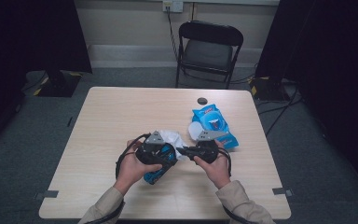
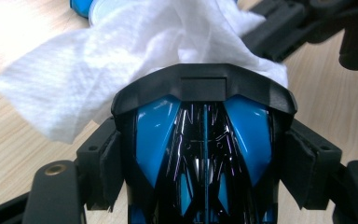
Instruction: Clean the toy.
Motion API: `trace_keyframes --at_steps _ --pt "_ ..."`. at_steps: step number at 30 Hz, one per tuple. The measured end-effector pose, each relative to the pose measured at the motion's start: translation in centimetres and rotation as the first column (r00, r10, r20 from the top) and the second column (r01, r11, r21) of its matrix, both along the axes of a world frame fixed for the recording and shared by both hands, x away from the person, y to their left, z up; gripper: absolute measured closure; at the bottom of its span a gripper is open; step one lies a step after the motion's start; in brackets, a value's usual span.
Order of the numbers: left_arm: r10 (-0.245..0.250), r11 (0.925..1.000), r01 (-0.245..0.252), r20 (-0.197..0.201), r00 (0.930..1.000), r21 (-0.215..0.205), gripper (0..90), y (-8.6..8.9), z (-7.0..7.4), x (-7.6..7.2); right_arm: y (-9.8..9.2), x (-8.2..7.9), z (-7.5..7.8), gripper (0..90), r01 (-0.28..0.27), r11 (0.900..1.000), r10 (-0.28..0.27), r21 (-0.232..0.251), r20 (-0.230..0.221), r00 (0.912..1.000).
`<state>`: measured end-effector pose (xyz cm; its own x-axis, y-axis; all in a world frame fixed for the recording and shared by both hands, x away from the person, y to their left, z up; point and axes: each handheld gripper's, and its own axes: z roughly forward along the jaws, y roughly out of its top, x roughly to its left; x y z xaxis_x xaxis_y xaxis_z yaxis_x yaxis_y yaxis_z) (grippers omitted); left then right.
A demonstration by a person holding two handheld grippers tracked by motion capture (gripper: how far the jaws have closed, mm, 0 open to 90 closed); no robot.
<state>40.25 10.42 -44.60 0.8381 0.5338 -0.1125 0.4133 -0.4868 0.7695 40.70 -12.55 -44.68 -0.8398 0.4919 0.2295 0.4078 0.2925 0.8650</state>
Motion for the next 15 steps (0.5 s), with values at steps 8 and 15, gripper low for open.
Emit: trace_keyframes --at_steps 8,15 --pt "0.000 0.9999 0.000 0.006 1.0000 0.015 25.4 -0.19 0.05 0.04 -0.17 -0.22 -0.35 88.8 -0.016 1.000 0.016 -0.018 -0.001 0.9999" --pt "0.014 0.9999 -0.014 0.015 0.9998 0.006 25.4 -0.05 0.43 0.34 -0.80 -0.52 -0.60 88.9 -0.023 1.000 0.023 -0.006 -0.003 0.9997"
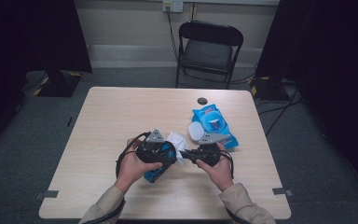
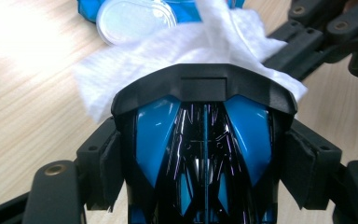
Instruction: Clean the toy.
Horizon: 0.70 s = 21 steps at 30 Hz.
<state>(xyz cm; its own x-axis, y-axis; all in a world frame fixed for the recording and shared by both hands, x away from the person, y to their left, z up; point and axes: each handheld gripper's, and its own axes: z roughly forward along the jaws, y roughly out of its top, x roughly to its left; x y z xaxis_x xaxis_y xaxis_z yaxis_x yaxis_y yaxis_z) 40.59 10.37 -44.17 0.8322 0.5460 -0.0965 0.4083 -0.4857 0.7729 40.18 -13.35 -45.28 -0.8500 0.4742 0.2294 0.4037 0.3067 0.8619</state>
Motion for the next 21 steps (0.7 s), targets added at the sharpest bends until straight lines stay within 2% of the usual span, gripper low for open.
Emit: trace_keyframes --at_steps 12,16,21 --pt "0.022 0.9997 -0.022 0.004 0.9997 -0.006 25.4 0.1 0.2 0.5 -0.6 -0.6 -0.5 88.9 -0.013 1.000 0.013 0.018 -0.014 0.9998" --pt "0.033 0.9993 -0.033 0.002 0.9994 -0.017 25.4 0.3 0.4 0.6 -0.6 -0.7 -0.9 88.9 -0.021 1.000 0.021 -0.003 -0.020 0.9996" --pt "0.032 0.9993 -0.032 0.005 0.9995 -0.018 25.4 0.5 0.6 0.5 -1.0 -0.6 -1.2 89.0 0.001 1.000 0.000 0.014 -0.022 0.9998"
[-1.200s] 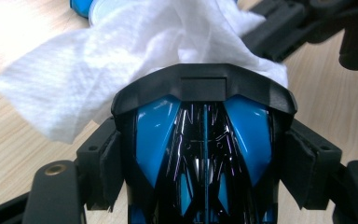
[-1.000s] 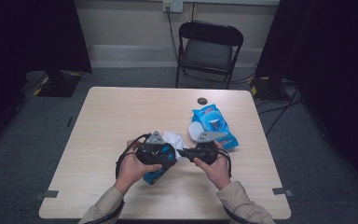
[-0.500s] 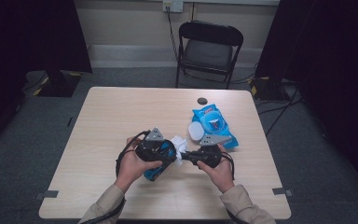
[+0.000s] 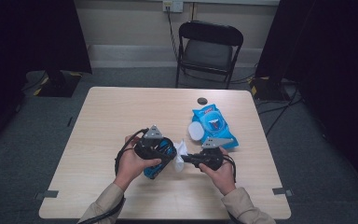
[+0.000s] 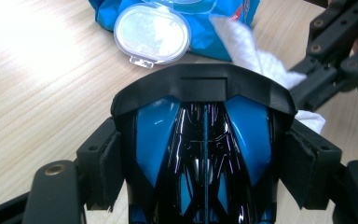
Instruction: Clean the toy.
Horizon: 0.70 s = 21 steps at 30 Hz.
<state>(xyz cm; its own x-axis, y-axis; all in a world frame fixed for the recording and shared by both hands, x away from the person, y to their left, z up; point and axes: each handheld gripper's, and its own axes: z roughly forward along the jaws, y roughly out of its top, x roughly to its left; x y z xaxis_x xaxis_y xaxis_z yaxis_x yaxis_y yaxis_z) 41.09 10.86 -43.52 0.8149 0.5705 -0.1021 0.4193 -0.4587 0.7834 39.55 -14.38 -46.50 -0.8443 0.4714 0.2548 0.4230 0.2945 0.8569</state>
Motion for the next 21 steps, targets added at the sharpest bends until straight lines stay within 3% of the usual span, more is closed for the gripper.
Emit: trace_keyframes --at_steps 10,21 --pt "-0.003 1.0000 0.003 -0.011 0.9999 0.006 25.4 0.4 -0.3 -0.3 -1.3 1.1 2.2 89.0 0.055 0.998 -0.057 0.033 0.035 0.9978" --pt "-0.030 0.9991 0.031 -0.025 0.9992 0.030 25.4 -0.4 -0.9 -0.3 -0.6 1.8 3.9 89.0 0.061 0.995 -0.065 0.085 0.051 0.9966"
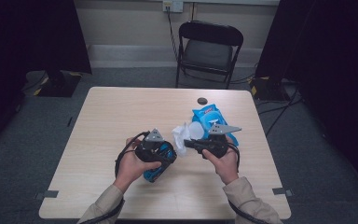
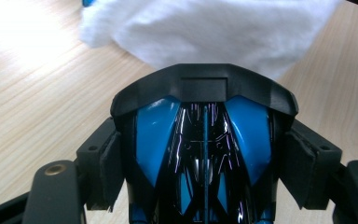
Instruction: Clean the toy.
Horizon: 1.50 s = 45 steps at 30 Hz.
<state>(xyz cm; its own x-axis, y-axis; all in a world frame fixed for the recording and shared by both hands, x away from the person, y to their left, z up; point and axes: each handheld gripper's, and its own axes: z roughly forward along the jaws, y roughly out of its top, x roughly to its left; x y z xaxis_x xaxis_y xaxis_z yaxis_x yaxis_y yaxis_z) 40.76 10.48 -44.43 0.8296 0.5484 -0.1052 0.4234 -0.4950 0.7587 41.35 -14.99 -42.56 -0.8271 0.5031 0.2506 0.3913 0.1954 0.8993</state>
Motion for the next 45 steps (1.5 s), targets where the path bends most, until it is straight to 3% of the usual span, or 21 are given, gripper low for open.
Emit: trace_keyframes --at_steps 7,12,21,27,45 --pt "-0.027 0.9995 0.027 0.003 0.9996 -0.014 25.4 -0.8 0.4 -0.2 0.7 0.7 -0.4 88.9 0.008 0.999 -0.006 0.043 -0.033 0.9994" --pt "-0.038 0.9988 0.038 0.005 0.9993 -0.032 25.4 -1.3 0.7 -0.1 1.8 0.9 -0.8 88.9 -0.002 0.999 0.004 0.034 -0.049 0.9988" --pt "-0.013 0.9998 0.014 0.018 0.9998 -0.018 25.4 -0.6 0.8 0.2 2.1 0.7 -1.2 88.9 -0.036 0.999 0.035 -0.007 -0.055 0.9979" --pt "-0.010 0.9999 0.010 0.031 0.9995 -0.005 25.3 -0.6 1.3 0.3 1.9 0.4 -1.2 89.0 -0.044 0.999 0.044 0.007 -0.057 0.9974" --pt "0.043 0.9989 -0.042 0.047 0.9980 -0.021 25.3 0.3 2.6 1.2 1.1 -0.3 -1.7 89.1 -0.069 0.998 0.069 0.005 -0.060 0.9958"
